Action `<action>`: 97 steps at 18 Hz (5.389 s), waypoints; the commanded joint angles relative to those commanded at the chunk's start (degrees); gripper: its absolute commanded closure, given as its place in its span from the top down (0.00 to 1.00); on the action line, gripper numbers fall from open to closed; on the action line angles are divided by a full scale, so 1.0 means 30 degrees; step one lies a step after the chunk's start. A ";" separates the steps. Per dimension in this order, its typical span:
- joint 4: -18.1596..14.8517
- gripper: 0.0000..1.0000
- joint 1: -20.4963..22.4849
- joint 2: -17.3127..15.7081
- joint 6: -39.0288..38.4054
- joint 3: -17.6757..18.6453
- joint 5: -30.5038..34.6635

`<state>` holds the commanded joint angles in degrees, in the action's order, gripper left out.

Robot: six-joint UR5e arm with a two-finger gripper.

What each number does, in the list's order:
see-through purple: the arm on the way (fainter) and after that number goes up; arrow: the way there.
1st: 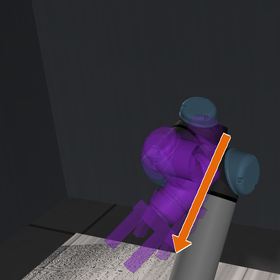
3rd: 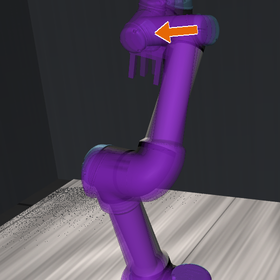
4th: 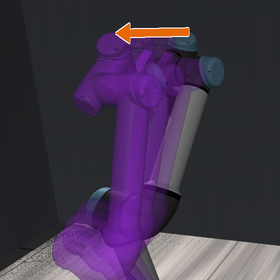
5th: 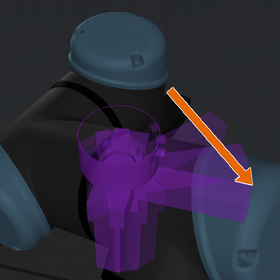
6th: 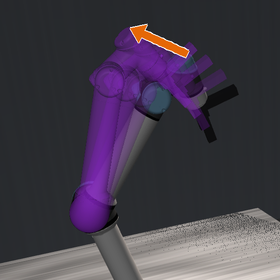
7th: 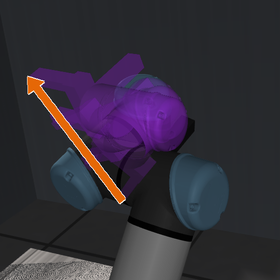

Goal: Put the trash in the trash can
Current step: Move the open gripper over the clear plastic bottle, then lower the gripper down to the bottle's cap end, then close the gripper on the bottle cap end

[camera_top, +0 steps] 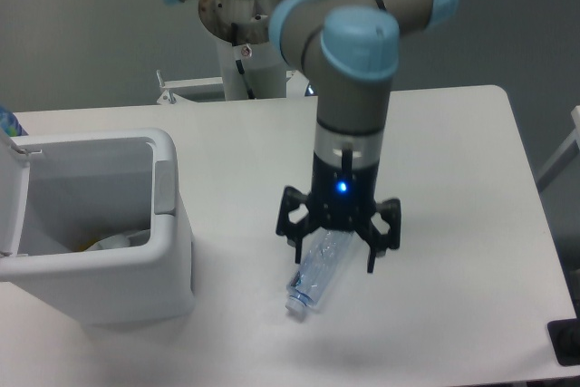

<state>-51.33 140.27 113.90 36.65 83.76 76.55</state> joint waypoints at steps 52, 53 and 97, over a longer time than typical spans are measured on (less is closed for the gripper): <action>0.2461 0.67 -0.2842 0.4573 0.0322 0.1698 0.4394; 0.2490 0.67 -0.2871 0.4543 0.0351 0.1758 0.4511; 0.2461 0.33 -0.2113 0.3518 0.0206 0.0736 0.4601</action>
<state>-43.95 133.93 124.45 37.27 85.97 90.36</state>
